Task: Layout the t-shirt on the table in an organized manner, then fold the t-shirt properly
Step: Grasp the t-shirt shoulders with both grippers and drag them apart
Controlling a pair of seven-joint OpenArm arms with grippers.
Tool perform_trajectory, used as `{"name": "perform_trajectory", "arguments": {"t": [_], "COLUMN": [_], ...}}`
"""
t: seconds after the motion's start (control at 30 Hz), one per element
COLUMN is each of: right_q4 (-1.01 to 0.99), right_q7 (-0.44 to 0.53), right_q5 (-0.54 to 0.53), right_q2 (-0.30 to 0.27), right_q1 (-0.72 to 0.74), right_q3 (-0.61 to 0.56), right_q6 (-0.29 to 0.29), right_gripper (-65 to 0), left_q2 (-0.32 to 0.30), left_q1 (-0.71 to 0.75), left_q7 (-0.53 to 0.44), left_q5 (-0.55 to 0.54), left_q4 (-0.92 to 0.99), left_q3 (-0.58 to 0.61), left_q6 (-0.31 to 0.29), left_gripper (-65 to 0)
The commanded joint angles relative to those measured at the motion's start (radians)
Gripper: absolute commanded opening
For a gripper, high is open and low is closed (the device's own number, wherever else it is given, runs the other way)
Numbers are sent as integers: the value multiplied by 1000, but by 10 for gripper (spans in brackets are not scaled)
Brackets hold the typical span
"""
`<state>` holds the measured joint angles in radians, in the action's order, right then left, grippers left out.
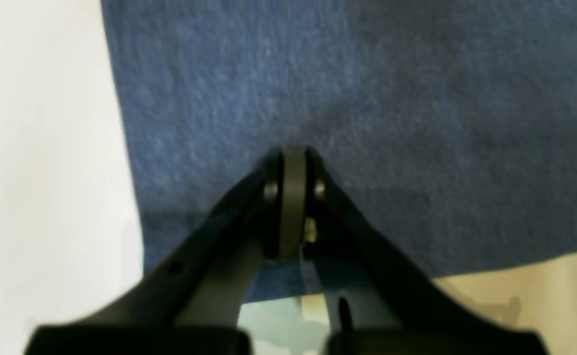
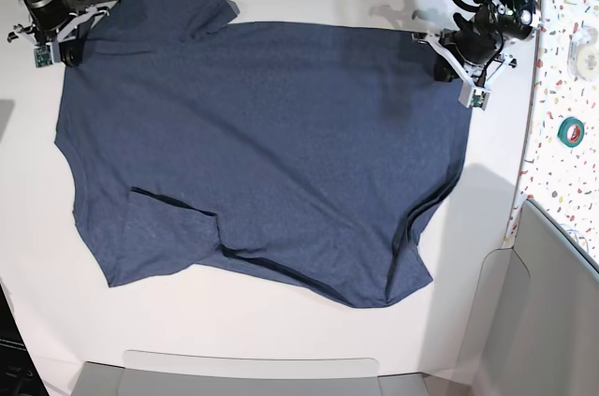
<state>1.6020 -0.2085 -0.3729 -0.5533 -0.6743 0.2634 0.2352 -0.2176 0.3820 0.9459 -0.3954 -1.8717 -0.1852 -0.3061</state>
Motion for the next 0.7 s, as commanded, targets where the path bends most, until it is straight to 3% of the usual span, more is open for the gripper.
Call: {"name": "perform_trajectory", "arguments": {"t": [0.0,0.27,0.5,0.67], "right_q4": [4,4,79,166], "right_q7": [-32,-32,-32,-39], "right_q5": [7,7,8,8], "right_q2": [-14,-12,46,72], "right_q1": [-26,-25,-11,15], "right_q3": [17,73,185,262], "right_q6": [-4,-4,-4,-4], "right_gripper": [-648,-644,-644,-643], "left_q2": [-1,4,20,47], "left_q1": [1,18,18,10], "left_q7": [-11,-12,-9,-9], "left_q5": [-4,-4,-4,-6], "left_q4": [-27,-33,-99,-164], "left_q3": [-4,-4,-75,-164], "left_q6": [-2,-2,-2,-2], "left_gripper": [-648,-648,-642,-545]}}
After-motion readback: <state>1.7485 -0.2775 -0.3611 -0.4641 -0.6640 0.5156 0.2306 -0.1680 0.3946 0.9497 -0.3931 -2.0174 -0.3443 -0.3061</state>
